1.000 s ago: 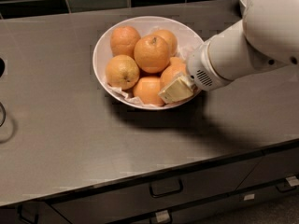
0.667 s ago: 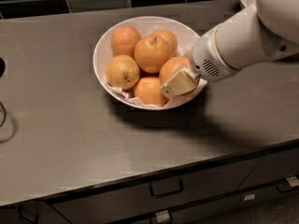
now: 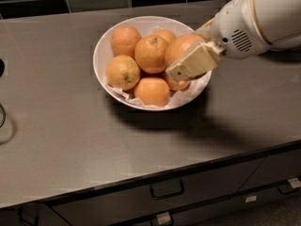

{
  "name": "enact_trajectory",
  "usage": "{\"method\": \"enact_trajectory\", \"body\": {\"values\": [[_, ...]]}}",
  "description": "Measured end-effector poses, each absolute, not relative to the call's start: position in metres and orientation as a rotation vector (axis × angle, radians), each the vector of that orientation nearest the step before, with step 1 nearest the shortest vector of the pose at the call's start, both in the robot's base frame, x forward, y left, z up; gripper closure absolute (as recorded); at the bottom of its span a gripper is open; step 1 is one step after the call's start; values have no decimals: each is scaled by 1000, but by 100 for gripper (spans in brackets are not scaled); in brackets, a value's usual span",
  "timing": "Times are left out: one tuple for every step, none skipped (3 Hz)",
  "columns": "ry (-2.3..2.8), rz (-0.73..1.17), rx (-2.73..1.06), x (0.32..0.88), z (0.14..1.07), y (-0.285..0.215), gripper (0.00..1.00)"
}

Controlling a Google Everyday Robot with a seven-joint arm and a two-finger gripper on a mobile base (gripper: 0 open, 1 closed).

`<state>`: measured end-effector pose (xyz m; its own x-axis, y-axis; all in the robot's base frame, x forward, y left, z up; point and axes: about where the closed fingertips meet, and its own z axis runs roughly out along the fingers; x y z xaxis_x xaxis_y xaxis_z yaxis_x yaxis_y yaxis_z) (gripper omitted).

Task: Pick orange from white bowl

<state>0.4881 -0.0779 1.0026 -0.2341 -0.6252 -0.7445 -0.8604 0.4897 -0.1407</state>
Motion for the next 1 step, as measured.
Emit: {"method": "enact_trajectory", "body": {"values": [[1864, 461, -1221, 468, 1034, -86, 100]]}}
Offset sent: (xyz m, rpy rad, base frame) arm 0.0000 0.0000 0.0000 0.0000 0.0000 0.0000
